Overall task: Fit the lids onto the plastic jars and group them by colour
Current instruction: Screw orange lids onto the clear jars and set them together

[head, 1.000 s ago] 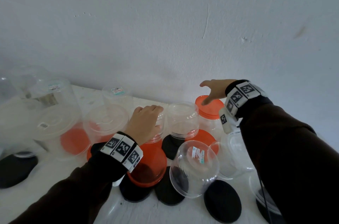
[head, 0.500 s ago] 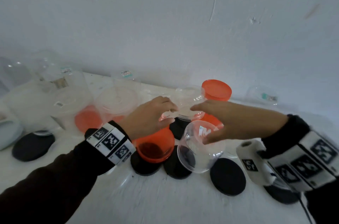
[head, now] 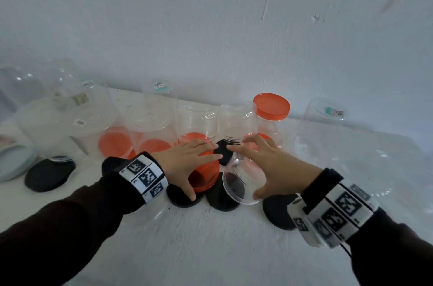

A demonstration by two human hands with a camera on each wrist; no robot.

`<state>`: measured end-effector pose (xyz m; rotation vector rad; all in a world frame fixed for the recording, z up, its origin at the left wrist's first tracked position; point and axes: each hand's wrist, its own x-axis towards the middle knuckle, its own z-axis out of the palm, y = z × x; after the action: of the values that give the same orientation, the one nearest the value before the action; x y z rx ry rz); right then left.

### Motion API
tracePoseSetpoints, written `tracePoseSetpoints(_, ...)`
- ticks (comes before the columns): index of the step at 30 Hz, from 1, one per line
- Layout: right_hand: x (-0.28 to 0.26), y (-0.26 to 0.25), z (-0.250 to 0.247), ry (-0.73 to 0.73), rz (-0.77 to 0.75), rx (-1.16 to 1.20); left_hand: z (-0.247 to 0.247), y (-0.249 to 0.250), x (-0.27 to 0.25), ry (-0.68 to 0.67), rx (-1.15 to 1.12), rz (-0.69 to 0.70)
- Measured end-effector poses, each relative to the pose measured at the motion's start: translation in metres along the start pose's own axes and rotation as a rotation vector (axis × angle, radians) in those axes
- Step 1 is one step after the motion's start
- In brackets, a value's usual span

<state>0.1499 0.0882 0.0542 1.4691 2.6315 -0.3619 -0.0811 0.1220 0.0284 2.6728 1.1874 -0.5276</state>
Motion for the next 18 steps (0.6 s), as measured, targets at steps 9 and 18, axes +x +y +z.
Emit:
tracePoseSetpoints(9,-0.044,0.000,0.012,0.222,-0.060,0.107,0.000,0.012,0.001,0.023,0.054,-0.049)
tracePoseSetpoints(18,-0.084,-0.001,0.025,0.385,-0.145,0.325,0.003,0.034,-0.013,0.141,-0.015,-0.059)
